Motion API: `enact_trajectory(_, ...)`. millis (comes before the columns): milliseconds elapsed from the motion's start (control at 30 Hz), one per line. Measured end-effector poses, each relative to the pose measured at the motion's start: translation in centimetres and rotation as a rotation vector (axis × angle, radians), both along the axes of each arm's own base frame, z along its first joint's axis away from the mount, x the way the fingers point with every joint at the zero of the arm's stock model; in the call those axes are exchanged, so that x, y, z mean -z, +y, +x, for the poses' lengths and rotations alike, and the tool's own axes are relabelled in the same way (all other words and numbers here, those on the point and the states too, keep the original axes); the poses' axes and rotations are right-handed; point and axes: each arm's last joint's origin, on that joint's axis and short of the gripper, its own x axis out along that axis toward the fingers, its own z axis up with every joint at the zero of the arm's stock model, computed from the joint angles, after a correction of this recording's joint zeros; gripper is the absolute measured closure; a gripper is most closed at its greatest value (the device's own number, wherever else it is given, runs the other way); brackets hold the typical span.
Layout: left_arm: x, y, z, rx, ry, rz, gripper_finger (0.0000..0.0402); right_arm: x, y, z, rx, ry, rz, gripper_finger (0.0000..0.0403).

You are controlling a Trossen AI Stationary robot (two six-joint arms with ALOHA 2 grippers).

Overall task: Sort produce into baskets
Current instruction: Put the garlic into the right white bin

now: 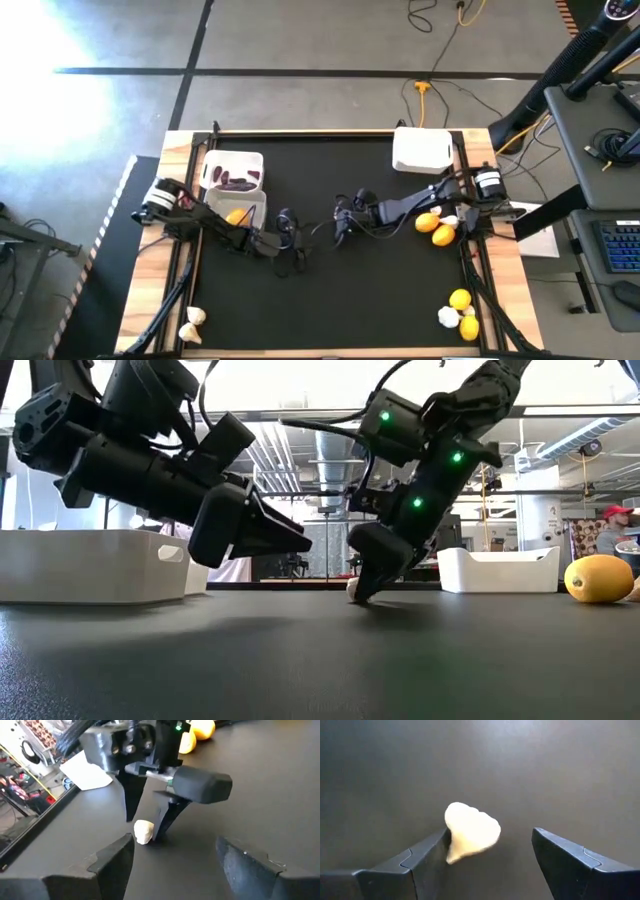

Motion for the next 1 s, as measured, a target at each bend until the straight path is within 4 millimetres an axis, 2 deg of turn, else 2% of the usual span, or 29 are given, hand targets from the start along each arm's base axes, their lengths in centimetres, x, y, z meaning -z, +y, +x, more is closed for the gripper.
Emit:
enact_trajectory(267,0.4,0.1,-0.3,-0.004,0.001,0.021,0.0139,0.7,-0.8,0.6,0.018,-0.04,0.027,0.0165)
enact_trajectory(567,0.7,0.4,-0.8,-0.046,0.006,0.031,0.0139,-0.5,-2.0,-0.5,0.03,0.033,0.036,0.0271)
enact_trajectory(633,0.7,0.3,-0.9,-0.044,0.006,0.029,0.0139,-1.7,-3.0,-1.1,0.047,0.085,0.021,0.0294)
enact_trajectory(733,0.7,0.3,-0.9,-0.044,0.008,0.029,0.0139,-5.0,-5.2,-2.6,0.174,0.172,-0.06,0.0315)
enact_trajectory(867,0.7,0.3,-1.0,-0.044,0.005,0.026,0.0139,-9.3,-9.0,-5.8,0.454,0.261,-0.239,0.0314)
enact_trajectory(1000,0.7,0.3,-1.0,-0.043,0.002,0.024,0.0139,-12.2,-13.4,-9.4,0.744,0.169,-0.266,0.0303)
